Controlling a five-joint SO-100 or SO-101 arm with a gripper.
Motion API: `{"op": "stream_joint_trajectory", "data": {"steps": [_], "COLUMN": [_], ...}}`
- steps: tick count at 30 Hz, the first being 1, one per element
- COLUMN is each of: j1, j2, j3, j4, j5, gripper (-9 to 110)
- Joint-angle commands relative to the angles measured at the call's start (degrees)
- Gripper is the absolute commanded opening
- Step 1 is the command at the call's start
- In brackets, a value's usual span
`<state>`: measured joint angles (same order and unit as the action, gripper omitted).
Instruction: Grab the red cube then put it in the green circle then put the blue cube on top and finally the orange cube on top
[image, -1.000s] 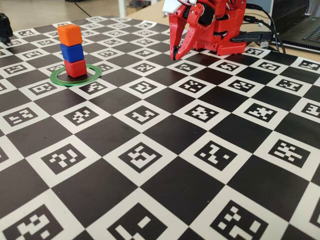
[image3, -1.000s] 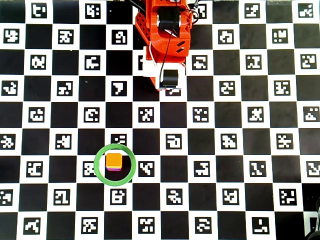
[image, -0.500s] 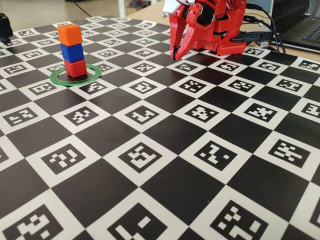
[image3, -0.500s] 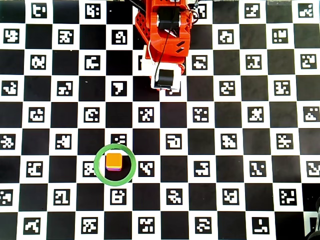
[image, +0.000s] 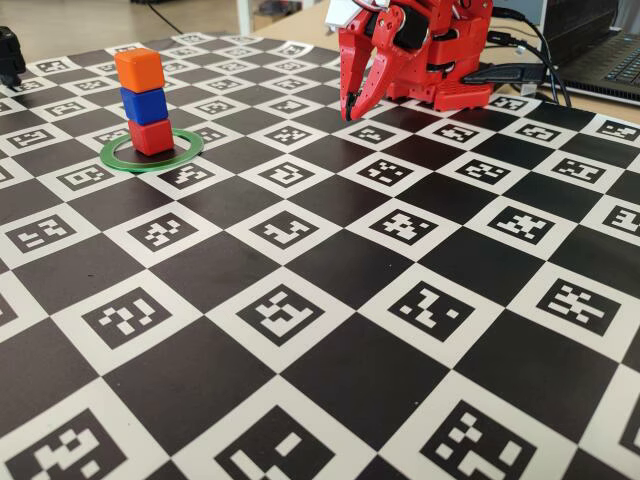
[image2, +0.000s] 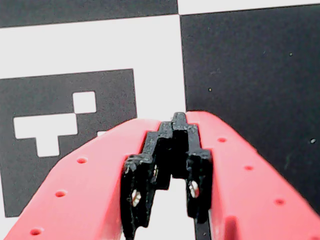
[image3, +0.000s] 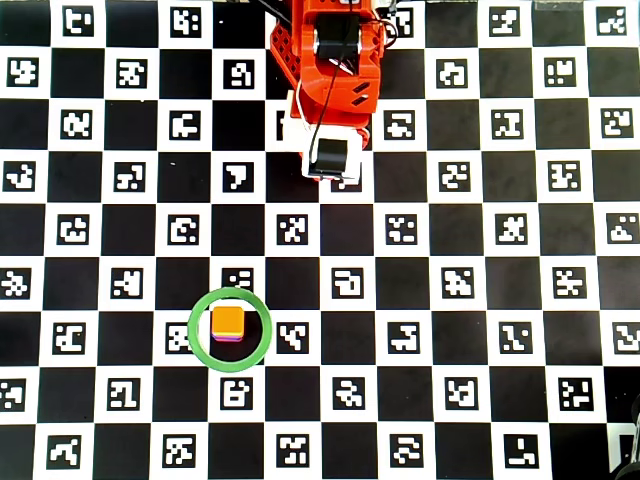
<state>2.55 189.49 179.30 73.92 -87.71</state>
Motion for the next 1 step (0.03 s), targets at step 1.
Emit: {"op": "stream_joint_trajectory", "data": {"steps": [1], "j1": [0.35], "j2": [2.90], "j3": [3.25], "j4": [3.78], "j5": [0.09], "gripper": [-5]}}
